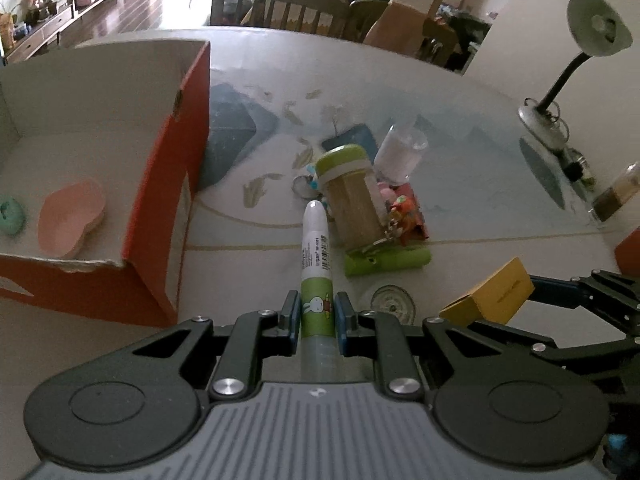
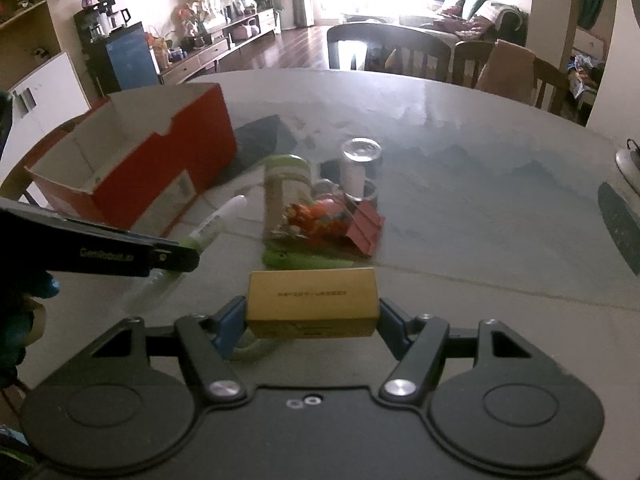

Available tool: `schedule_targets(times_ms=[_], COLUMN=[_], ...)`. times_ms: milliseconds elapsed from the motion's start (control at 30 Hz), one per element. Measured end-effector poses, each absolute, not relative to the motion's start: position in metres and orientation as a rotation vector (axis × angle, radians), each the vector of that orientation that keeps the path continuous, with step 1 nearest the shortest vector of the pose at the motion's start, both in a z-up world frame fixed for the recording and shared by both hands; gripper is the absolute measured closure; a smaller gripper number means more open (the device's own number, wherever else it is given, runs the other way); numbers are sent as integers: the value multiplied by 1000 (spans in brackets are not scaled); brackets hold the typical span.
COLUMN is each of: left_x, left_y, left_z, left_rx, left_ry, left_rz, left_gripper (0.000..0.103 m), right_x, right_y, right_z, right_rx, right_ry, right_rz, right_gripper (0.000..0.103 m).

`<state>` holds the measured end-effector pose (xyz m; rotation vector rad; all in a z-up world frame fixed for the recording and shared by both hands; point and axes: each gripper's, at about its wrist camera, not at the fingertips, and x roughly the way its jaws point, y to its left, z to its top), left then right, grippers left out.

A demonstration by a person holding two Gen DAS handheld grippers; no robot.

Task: Organize rigid objects
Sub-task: 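Carry the marker and yellow box with both tools into the cardboard box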

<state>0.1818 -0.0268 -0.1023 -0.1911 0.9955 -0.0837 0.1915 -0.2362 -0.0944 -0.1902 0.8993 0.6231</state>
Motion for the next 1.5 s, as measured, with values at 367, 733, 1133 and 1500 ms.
schedule_targets(times_ms=[367, 733, 1133, 1500], left_x=[169, 171, 177, 196], left_y=[0, 51, 129, 206], left_z=[-58, -28, -17, -29], left_rx=[-211, -210, -200, -181], left_ry=[915, 848, 833, 866], left_rz=[-125, -99, -39, 22], left_gripper=[85, 85, 85, 85], right_x=[176, 173, 183, 191], right_y=[-208, -155, -71, -1], right_z=[-53, -26, -22, -42], right_rx=[-214, -242, -265, -320], right_ry=[837, 781, 755, 787], right_rz=[652, 694, 740, 756], right_gripper=[34, 34, 34, 34])
